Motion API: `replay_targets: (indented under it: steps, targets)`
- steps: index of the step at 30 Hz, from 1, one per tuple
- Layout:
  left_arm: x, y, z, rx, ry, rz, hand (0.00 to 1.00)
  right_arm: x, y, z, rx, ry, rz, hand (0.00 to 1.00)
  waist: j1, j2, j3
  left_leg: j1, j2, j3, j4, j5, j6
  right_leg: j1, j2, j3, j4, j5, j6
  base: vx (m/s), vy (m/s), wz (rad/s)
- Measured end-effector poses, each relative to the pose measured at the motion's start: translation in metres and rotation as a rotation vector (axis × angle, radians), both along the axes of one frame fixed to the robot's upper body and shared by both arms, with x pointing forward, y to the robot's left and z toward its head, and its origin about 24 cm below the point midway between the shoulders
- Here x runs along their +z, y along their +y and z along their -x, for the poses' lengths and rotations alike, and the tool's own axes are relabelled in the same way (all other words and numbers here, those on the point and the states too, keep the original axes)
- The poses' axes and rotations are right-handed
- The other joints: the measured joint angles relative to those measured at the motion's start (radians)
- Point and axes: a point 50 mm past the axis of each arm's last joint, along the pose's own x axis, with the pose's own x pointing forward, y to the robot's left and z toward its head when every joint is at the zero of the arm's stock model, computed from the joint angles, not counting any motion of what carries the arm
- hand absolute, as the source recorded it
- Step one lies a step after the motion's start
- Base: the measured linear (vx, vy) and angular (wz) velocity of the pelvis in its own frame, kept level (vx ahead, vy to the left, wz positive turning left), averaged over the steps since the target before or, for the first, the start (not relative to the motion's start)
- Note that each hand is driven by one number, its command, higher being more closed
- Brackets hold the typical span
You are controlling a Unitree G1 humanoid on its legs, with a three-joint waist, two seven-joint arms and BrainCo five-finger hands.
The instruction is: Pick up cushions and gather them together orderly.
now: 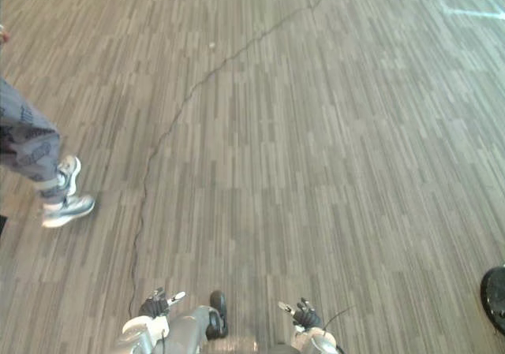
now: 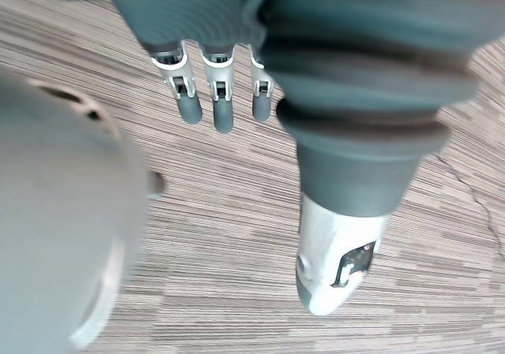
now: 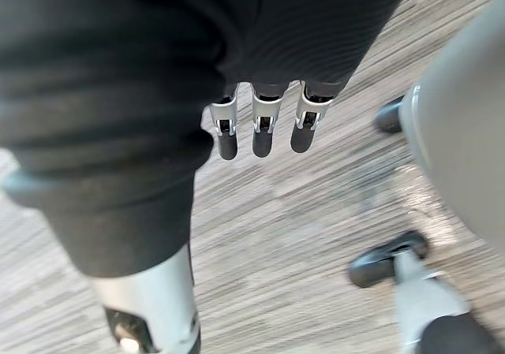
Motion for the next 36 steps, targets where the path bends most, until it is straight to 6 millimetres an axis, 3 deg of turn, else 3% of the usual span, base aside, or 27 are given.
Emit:
replay_targets:
  steps: [1, 2, 3, 5, 6, 8, 9, 10, 11, 12, 13, 14, 15, 16, 18, 19, 21, 23, 25, 26, 27, 28, 29, 32, 33, 35, 36]
  targets:
    - [0.000, 0.002, -0.001, -0.013, 0.006, -0.013, 0.00, 0.001, -0.002, 0.000, -0.003, -0.002, 0.008, 0.00, -0.010, 0.000, 0.012, 0.065, -0.015, -0.009, -0.013, -0.029, 0.002, -0.070, -0.022, -0.036, 0.172, -0.035, -0.054, 0.41, 0.086, 0.08]
    - [-0.001, 0.001, 0.001, -0.024, 0.016, -0.016, 0.00, 0.001, -0.004, -0.002, -0.001, -0.007, 0.017, 0.00, -0.015, 0.007, 0.017, 0.102, -0.014, -0.014, -0.022, -0.044, 0.000, -0.095, -0.024, -0.065, 0.223, -0.074, -0.103, 0.44, 0.057, -0.07]
    - [-0.003, -0.003, 0.004, -0.042, 0.041, -0.018, 0.00, 0.003, -0.010, -0.003, 0.026, -0.010, 0.047, 0.00, -0.026, 0.028, 0.027, 0.196, -0.003, -0.013, -0.052, -0.063, 0.002, -0.146, -0.007, -0.133, 0.256, -0.155, -0.144, 0.36, 0.045, -0.07]
    - [-0.003, -0.004, 0.001, -0.052, 0.041, -0.032, 0.00, 0.007, -0.013, -0.012, 0.037, -0.037, 0.064, 0.00, -0.042, 0.050, 0.030, 0.271, 0.025, -0.010, -0.082, -0.075, 0.001, -0.240, 0.039, -0.224, 0.140, -0.218, -0.184, 0.47, 0.017, 0.18]
    - [-0.001, -0.005, -0.004, -0.064, 0.029, -0.039, 0.00, 0.009, -0.013, -0.016, 0.040, -0.052, 0.067, 0.00, -0.049, 0.051, 0.030, 0.284, 0.041, -0.015, -0.085, -0.075, 0.001, -0.299, 0.074, -0.265, -0.053, -0.197, -0.194, 0.59, -0.045, 0.53]
    - [0.002, -0.009, -0.012, -0.083, 0.009, -0.040, 0.00, 0.011, -0.011, -0.020, 0.045, -0.065, 0.070, 0.00, -0.060, 0.047, 0.033, 0.322, 0.050, -0.042, -0.118, -0.075, 0.001, -0.328, 0.113, -0.287, -0.397, -0.052, -0.191, 0.62, -0.112, 0.66]
    - [0.000, -0.010, -0.007, -0.081, 0.022, -0.035, 0.00, 0.008, -0.008, -0.015, 0.053, -0.044, 0.064, 0.00, -0.065, 0.031, 0.029, 0.367, 0.036, -0.073, -0.143, -0.083, -0.013, -0.317, 0.124, -0.266, -0.589, 0.051, -0.192, 0.64, -0.162, 0.57]
    - [-0.001, -0.010, -0.005, -0.081, 0.029, -0.035, 0.00, 0.007, -0.008, -0.014, 0.051, -0.041, 0.061, 0.00, -0.067, 0.025, 0.026, 0.392, 0.030, -0.090, -0.143, -0.091, -0.028, -0.314, 0.127, -0.249, -0.607, 0.108, -0.199, 0.79, -0.205, 0.51]
    - [-0.006, -0.019, 0.004, -0.066, 0.060, -0.003, 0.00, 0.009, -0.012, -0.016, 0.052, -0.047, 0.073, 0.00, -0.073, 0.053, 0.027, 0.439, 0.055, -0.120, -0.134, -0.100, -0.043, -0.308, 0.149, -0.239, -0.535, 0.207, -0.247, 0.63, -0.181, 0.15]
    - [-0.009, -0.027, 0.010, -0.048, 0.079, 0.024, 0.00, 0.012, -0.017, -0.022, 0.070, -0.059, 0.097, 0.00, -0.066, 0.105, 0.016, 0.418, 0.101, -0.127, -0.052, -0.094, -0.053, -0.309, 0.178, -0.249, -0.480, 0.134, -0.255, 0.63, -0.184, 0.05]
    - [-0.010, -0.028, 0.012, -0.044, 0.084, 0.028, 0.00, 0.012, -0.018, -0.023, 0.076, -0.058, 0.104, 0.00, -0.064, 0.115, 0.014, 0.395, 0.114, -0.138, 0.006, -0.089, -0.062, -0.304, 0.187, -0.253, -0.473, 0.117, -0.259, 0.63, -0.200, -0.11]
    - [-0.010, -0.032, 0.010, -0.032, 0.079, 0.041, 0.00, 0.012, -0.021, -0.021, 0.055, -0.056, 0.106, 0.00, -0.061, 0.129, 0.016, 0.325, 0.148, -0.149, 0.192, -0.039, -0.128, -0.267, 0.208, -0.265, -0.471, 0.078, -0.276, 0.64, -0.200, 0.00]
    - [-0.009, -0.029, 0.008, -0.011, 0.072, 0.038, 0.00, 0.011, -0.020, -0.018, 0.051, -0.047, 0.104, 0.00, -0.068, 0.133, 0.018, 0.230, 0.182, -0.172, 0.420, 0.075, -0.161, -0.209, 0.227, -0.268, -0.495, 0.048, -0.286, 0.78, -0.203, -0.05]
    - [-0.008, -0.028, 0.007, 0.005, 0.061, 0.039, 0.00, 0.010, -0.020, -0.014, 0.049, -0.036, 0.108, 0.00, -0.061, 0.131, 0.026, 0.158, 0.217, -0.174, 0.600, 0.104, -0.186, -0.147, 0.241, -0.260, -0.522, 0.031, -0.298, 0.64, -0.143, -0.07]
    - [-0.001, -0.025, -0.005, 0.021, 0.000, 0.035, 0.00, 0.007, -0.016, -0.006, 0.038, -0.018, 0.101, 0.00, -0.035, 0.105, 0.046, 0.052, 0.274, -0.102, 0.852, 0.047, -0.171, 0.002, 0.258, -0.227, -0.562, -0.027, -0.318, 0.54, -0.087, -0.27]
    - [0.001, -0.024, -0.007, 0.021, -0.013, 0.033, 0.00, 0.006, -0.015, -0.003, 0.035, -0.012, 0.096, 0.00, -0.028, 0.095, 0.046, 0.018, 0.278, -0.084, 0.875, 0.031, -0.165, 0.043, 0.256, -0.217, -0.577, -0.045, -0.320, 0.53, -0.078, -0.33]
    - [0.005, -0.022, -0.012, 0.018, -0.043, 0.024, 0.00, 0.003, -0.010, 0.001, 0.028, 0.002, 0.081, 0.00, -0.016, 0.072, 0.042, -0.106, 0.286, -0.019, 0.823, -0.029, -0.134, 0.151, 0.244, -0.186, -0.645, -0.070, -0.309, 0.47, -0.041, -0.31]
    - [0.008, -0.020, -0.017, 0.016, -0.071, 0.014, 0.00, 0.005, -0.008, -0.004, 0.019, -0.009, 0.079, 0.00, -0.002, 0.063, 0.043, -0.193, 0.259, 0.027, 0.591, -0.058, -0.125, 0.229, 0.218, -0.140, -0.691, -0.082, -0.282, 0.56, 0.057, -0.58]
    - [0.008, -0.023, -0.018, 0.004, -0.076, 0.014, 0.00, 0.005, -0.010, -0.005, 0.015, -0.006, 0.084, 0.00, 0.006, 0.062, 0.042, -0.206, 0.181, 0.003, 0.263, -0.011, -0.141, 0.278, 0.172, -0.112, -0.725, -0.093, -0.256, 0.55, 0.139, -0.66]
    - [0.007, -0.027, -0.016, -0.022, -0.067, 0.017, 0.00, 0.004, -0.012, -0.002, 0.014, 0.006, 0.090, 0.00, 0.016, 0.086, 0.030, -0.218, 0.151, -0.061, 0.031, 0.067, -0.175, 0.315, 0.164, -0.081, -0.763, -0.094, -0.238, 0.54, 0.216, -0.53]
    - [0.007, -0.028, -0.016, -0.027, -0.067, 0.018, 0.00, 0.003, -0.012, -0.001, 0.015, 0.012, 0.091, 0.00, 0.019, 0.093, 0.026, -0.225, 0.149, -0.078, 0.005, 0.079, -0.185, 0.321, 0.165, -0.073, -0.772, -0.099, -0.231, 0.64, 0.322, -0.72]
    - [0.007, -0.030, -0.017, -0.040, -0.065, 0.017, 0.00, 0.001, -0.012, 0.002, 0.020, 0.031, 0.093, 0.00, 0.031, 0.109, 0.020, -0.264, 0.152, -0.124, 0.002, 0.158, -0.173, 0.357, 0.161, -0.048, -0.795, -0.131, -0.205, 0.57, 0.341, -0.60]
    - [0.006, -0.030, -0.016, -0.056, -0.059, 0.010, 0.00, 0.000, -0.010, 0.004, 0.019, 0.041, 0.086, 0.00, 0.032, 0.098, 0.009, -0.250, 0.132, -0.134, 0.017, 0.242, -0.131, 0.378, 0.141, -0.025, -0.785, -0.137, -0.195, 0.58, 0.333, -0.58]
    - [0.005, -0.017, -0.014, -0.069, -0.042, -0.028, 0.00, -0.002, 0.006, 0.005, 0.029, 0.043, 0.045, 0.00, 0.029, 0.028, -0.028, -0.227, 0.083, -0.080, 0.027, 0.216, -0.055, 0.298, 0.077, 0.020, -0.613, -0.137, -0.193, 0.63, 0.305, -0.32]
    - [0.005, -0.015, -0.014, -0.072, -0.040, -0.036, 0.00, -0.003, 0.008, 0.007, 0.027, 0.048, 0.040, 0.00, 0.024, 0.004, -0.030, -0.194, 0.066, -0.055, 0.053, 0.161, -0.039, 0.241, 0.062, 0.049, -0.452, -0.131, -0.167, 0.59, 0.249, -0.31]
    - [0.004, -0.012, -0.013, -0.081, -0.028, -0.048, 0.00, -0.003, 0.008, 0.006, 0.031, 0.045, 0.039, 0.00, 0.024, -0.009, -0.023, -0.117, 0.053, -0.023, 0.064, 0.093, -0.025, 0.142, 0.054, 0.079, -0.155, -0.062, -0.013, 0.57, 0.222, -0.47]
    - [0.002, -0.009, -0.009, -0.116, 0.002, -0.066, 0.00, -0.001, 0.007, 0.001, 0.038, 0.022, 0.045, 0.00, 0.010, -0.009, -0.007, -0.018, 0.048, -0.004, 0.064, 0.043, -0.019, 0.046, 0.045, 0.064, 0.115, -0.028, 0.049, 0.55, 0.198, -0.46]
